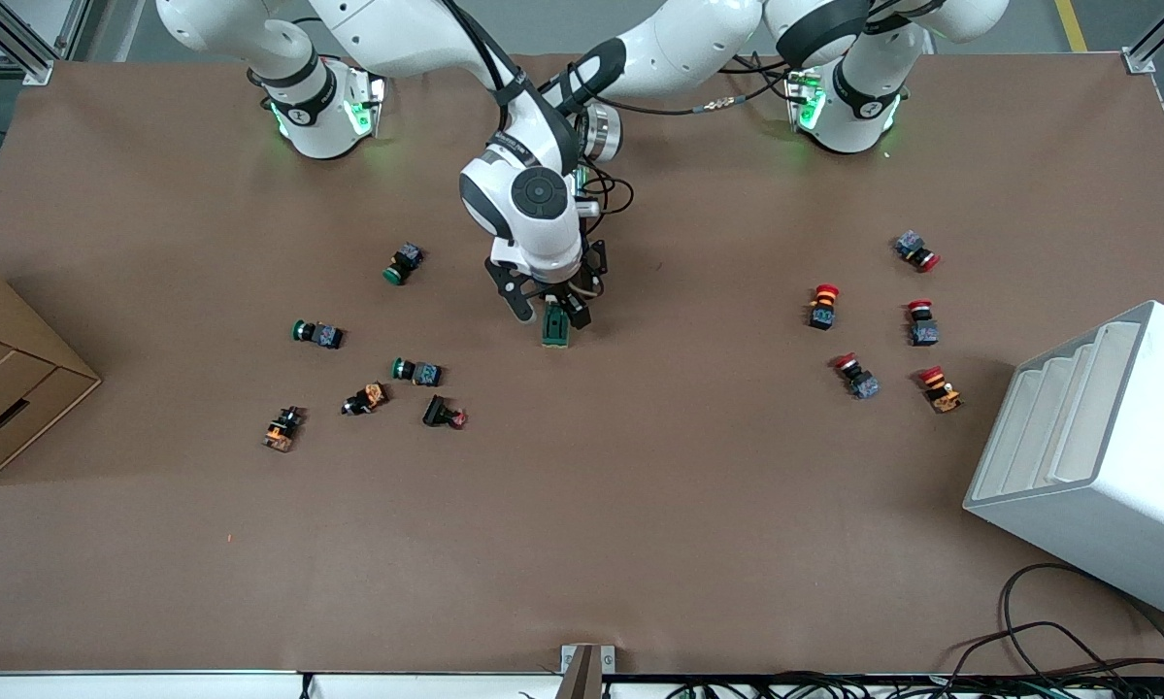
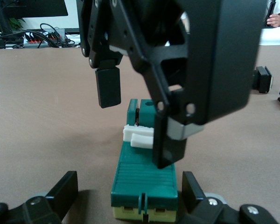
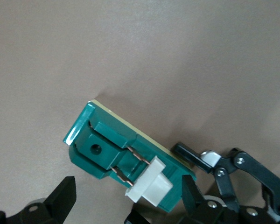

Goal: Close load switch with both arms

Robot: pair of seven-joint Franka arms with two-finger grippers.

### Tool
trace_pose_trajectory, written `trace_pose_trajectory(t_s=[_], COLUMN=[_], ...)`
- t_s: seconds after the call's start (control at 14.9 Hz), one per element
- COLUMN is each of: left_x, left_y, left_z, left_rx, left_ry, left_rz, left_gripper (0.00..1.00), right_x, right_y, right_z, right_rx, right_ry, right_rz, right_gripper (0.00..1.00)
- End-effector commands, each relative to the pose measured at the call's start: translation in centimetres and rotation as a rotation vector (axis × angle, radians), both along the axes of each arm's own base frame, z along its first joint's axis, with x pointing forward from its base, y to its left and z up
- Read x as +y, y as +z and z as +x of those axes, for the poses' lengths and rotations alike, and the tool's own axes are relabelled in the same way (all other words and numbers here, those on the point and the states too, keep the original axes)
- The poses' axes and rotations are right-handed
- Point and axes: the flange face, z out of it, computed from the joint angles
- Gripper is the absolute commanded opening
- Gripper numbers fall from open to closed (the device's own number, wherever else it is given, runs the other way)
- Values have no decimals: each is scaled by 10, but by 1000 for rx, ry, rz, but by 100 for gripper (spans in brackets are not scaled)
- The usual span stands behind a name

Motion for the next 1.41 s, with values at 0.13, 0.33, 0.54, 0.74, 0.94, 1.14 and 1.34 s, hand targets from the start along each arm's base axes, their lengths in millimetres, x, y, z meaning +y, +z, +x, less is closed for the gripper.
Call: trace_pose_trajectory(t_s=[0.13, 0.33, 0.54, 0.74, 0.94, 1.14, 1.34], left_x=[1, 1, 1, 1, -1, -2, -4], left_y=[-24, -24, -23, -24, -23, -23, -21], left_z=[-14, -14, -13, -16, -20, -22, -22], left_rx=[36, 36, 35, 36, 31, 29, 28], left_ry=[-19, -19, -19, -21, -21, -24, -23], left_rz=[9, 9, 8, 8, -1, -7, -12], left_gripper=[99, 99, 99, 99, 99, 99, 99], right_x=[1, 3, 3, 0, -3, -4, -8], right_y=[-4, 1, 12, 23, 39, 44, 39], right_z=[6, 12, 25, 40, 59, 67, 70], right_rx=[-30, -43, -58, -73, -96, -108, -107], right_ry=[-20, -21, -38, -60, -86, -84, -83], right_rz=[18, 30, 45, 62, 89, 97, 90], right_gripper=[100, 100, 100, 100, 100, 100, 100])
